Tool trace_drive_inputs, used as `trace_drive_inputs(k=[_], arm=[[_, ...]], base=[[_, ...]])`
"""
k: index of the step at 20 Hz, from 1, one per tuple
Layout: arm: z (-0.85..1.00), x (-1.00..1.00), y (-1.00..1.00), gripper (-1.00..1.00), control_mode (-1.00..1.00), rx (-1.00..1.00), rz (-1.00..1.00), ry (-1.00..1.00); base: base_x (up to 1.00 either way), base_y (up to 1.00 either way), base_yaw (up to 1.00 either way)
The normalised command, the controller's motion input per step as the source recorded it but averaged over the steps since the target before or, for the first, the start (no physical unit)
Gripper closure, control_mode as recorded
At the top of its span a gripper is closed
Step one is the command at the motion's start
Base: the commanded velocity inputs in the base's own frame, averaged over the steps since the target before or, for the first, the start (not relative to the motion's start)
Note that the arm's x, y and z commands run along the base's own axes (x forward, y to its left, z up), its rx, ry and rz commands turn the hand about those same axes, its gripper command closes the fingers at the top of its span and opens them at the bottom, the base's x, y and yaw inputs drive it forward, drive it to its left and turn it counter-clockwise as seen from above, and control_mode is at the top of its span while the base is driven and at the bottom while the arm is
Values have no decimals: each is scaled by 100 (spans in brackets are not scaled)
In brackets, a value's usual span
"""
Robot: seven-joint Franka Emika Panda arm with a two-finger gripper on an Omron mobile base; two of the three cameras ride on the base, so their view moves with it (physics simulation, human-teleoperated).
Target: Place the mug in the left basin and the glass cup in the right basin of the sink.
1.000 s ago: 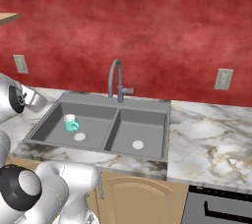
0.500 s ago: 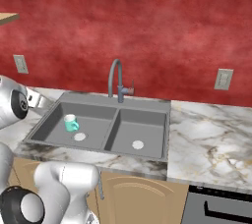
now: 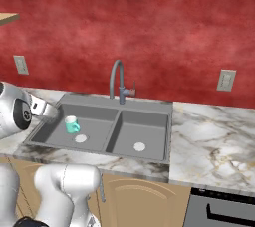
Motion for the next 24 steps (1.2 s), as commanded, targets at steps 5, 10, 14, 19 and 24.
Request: trace_drive_inputs(k=[5,10,14,19,24], arm=[[0,-16,-47,100,-100,0,0,0],[0,0,-58,100,-100,0,0,0],[0,0,-60,100,-100,0,0,0],[-2,0,-53,100,-100,0,0,0],[-8,2,-47,100,-100,0,-1,0]], base=[[0,0,0],[0,0,0],[0,0,0],[0,0,0],[0,0,0]])
